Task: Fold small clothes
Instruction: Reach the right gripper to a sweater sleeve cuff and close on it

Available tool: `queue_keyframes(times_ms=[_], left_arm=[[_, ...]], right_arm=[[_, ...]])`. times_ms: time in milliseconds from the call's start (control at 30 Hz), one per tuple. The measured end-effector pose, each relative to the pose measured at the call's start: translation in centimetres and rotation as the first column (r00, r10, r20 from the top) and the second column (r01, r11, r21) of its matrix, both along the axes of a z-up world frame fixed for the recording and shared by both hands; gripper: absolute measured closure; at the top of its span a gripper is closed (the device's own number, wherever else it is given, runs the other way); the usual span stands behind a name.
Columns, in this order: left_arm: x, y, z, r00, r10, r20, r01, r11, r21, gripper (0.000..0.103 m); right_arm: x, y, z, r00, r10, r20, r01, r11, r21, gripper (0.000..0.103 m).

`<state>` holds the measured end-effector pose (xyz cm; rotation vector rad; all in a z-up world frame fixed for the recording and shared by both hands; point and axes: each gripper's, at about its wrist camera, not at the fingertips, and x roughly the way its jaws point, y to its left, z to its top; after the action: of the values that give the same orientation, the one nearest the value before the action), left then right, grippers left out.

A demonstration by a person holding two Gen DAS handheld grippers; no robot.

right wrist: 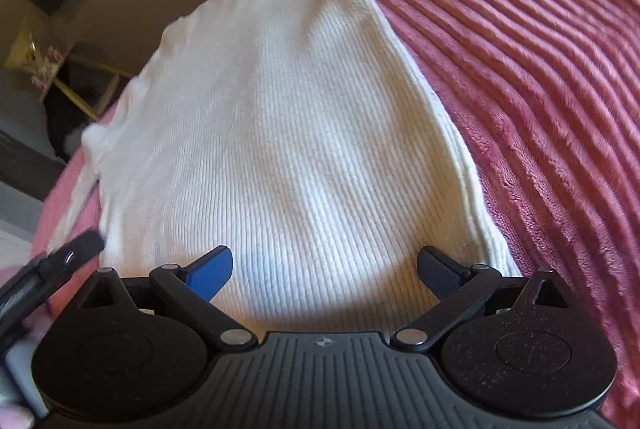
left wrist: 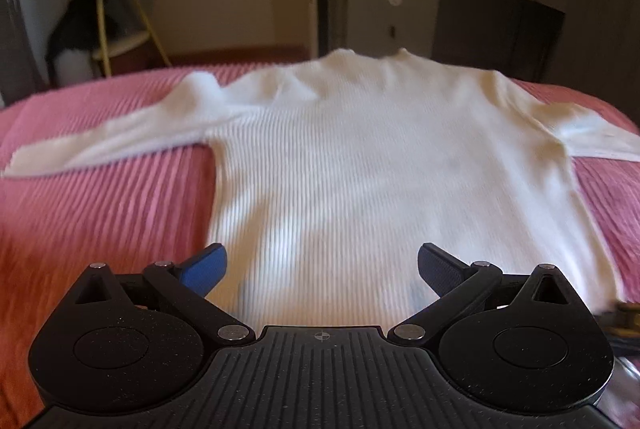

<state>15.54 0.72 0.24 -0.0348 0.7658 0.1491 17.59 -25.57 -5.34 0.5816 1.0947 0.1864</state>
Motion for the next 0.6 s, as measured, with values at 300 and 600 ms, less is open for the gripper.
queue_keyframes(times_ms=[300,600], left_arm=[[2.5,1.7,-4.2,0.999,0.029,-0.033,-0.031,0.996,-0.081,0.000],[1.4,1.5,-5.3,0.998,0.031,0.047,-0.028,0.997,-0.073,0.000]], right_arm=[[1.0,-1.0,1.6,0.993,0.113,0.032,-0.114,0.993,0.038,0.004],[7.9,-18.6,4.0,0.870,-0.374,0.320,0.383,0.923,0.038,0.034]])
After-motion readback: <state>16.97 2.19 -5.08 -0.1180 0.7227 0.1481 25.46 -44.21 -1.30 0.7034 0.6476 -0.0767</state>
